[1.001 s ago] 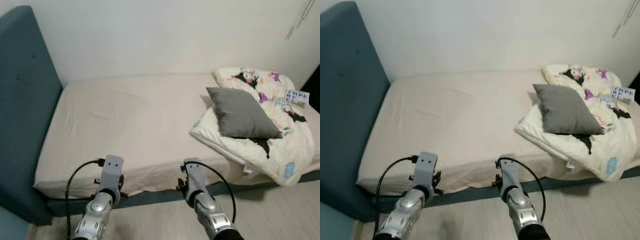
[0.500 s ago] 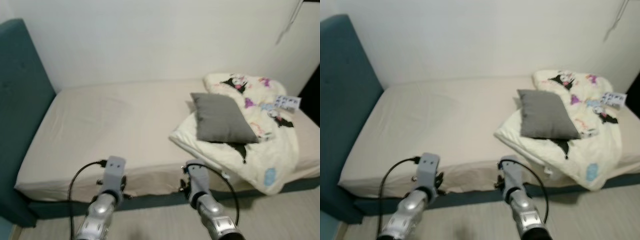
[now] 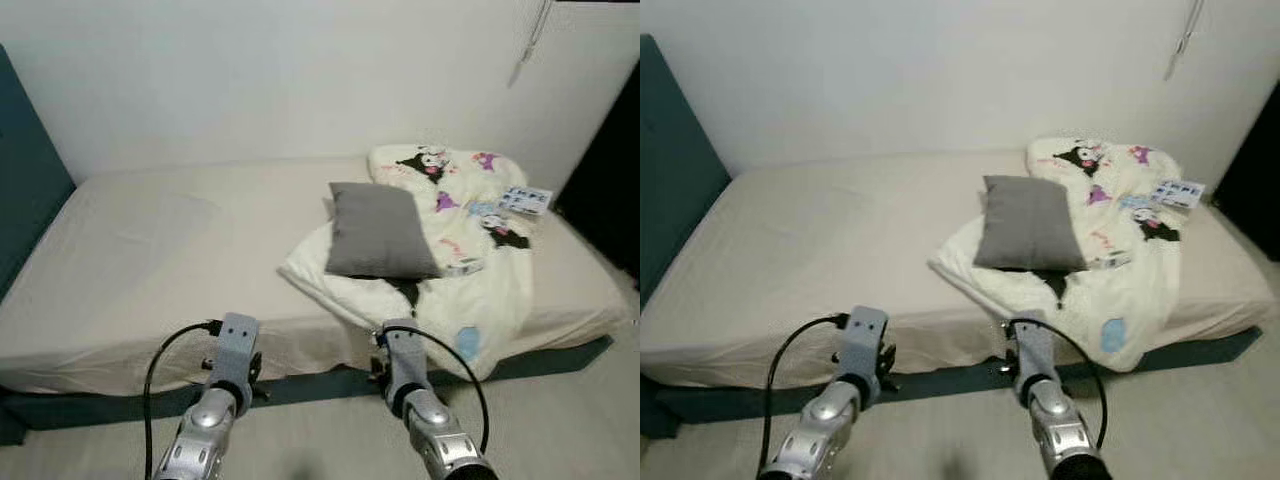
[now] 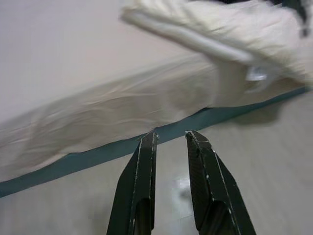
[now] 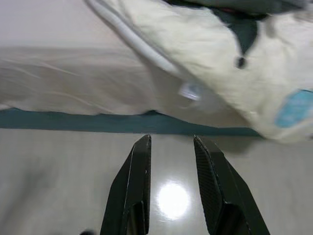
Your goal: Clean up the room
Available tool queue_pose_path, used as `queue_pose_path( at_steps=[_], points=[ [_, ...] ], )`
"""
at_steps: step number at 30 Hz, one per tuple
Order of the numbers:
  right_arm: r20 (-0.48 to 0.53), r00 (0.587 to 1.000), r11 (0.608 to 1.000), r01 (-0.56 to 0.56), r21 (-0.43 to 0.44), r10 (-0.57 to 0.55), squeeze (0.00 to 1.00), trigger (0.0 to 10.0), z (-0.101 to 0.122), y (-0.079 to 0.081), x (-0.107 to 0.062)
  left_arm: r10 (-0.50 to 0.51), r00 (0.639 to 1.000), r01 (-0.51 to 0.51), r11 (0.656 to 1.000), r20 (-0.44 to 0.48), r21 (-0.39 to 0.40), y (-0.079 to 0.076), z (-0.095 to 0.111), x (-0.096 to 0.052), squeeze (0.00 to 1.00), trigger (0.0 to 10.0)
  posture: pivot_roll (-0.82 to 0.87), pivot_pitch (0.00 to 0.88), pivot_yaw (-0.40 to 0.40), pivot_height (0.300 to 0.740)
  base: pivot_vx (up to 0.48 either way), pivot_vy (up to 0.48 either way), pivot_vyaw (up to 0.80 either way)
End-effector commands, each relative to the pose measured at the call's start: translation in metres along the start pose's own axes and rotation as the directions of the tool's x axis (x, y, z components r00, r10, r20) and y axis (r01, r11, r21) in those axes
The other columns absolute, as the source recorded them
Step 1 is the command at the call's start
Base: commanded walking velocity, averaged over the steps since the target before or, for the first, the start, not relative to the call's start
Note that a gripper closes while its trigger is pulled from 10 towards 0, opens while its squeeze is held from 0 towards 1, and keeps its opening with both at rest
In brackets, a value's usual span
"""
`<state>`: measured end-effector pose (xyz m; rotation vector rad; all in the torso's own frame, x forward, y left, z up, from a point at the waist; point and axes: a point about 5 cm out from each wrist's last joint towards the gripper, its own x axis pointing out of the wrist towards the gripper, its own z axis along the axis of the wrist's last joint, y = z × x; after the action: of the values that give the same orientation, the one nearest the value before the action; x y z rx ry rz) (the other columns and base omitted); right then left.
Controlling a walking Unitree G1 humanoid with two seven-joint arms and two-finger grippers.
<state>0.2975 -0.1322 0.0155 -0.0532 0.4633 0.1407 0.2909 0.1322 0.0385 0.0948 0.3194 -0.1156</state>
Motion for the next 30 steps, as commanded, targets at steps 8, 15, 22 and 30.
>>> queue_pose_path(
  at_steps=[8,15,22,30],
  points=[
    [-0.013,1.000,1.000,-0.005,0.014,0.006,0.00,10.0,-0.0041,0.0033,-0.0009,-0.002,1.000,0.002,1.000,-0.014,0.009,0.0016,-0.0030,-0.0008,0.00,10.0,0.04,0.085,-0.039,0.728,0.000,-0.442,0.00],
    [-0.012,1.000,1.000,-0.002,0.019,0.002,0.00,10.0,-0.0039,0.0028,-0.0007,-0.022,0.999,0.022,1.000,-0.037,-0.002,0.0001,-0.0036,-0.0001,0.00,10.0,0.04,0.085,-0.036,0.728,0.000,-0.252,0.00],
    [-0.011,1.000,1.000,-0.002,0.020,0.003,0.00,10.0,-0.0039,0.0032,-0.0007,-0.046,0.999,0.047,0.999,-0.028,0.018,-0.0011,-0.0027,-0.0008,0.00,10.0,0.04,0.083,-0.036,0.728,0.000,0.372,0.00],
    [-0.011,1.000,1.000,-0.001,0.019,0.001,0.00,10.0,-0.0039,0.0027,-0.0006,-0.022,0.999,0.022,1.000,-0.032,0.013,0.0000,-0.0030,-0.0003,0.00,10.0,0.04,0.085,-0.036,0.728,0.000,0.228,0.00]
  ],
)
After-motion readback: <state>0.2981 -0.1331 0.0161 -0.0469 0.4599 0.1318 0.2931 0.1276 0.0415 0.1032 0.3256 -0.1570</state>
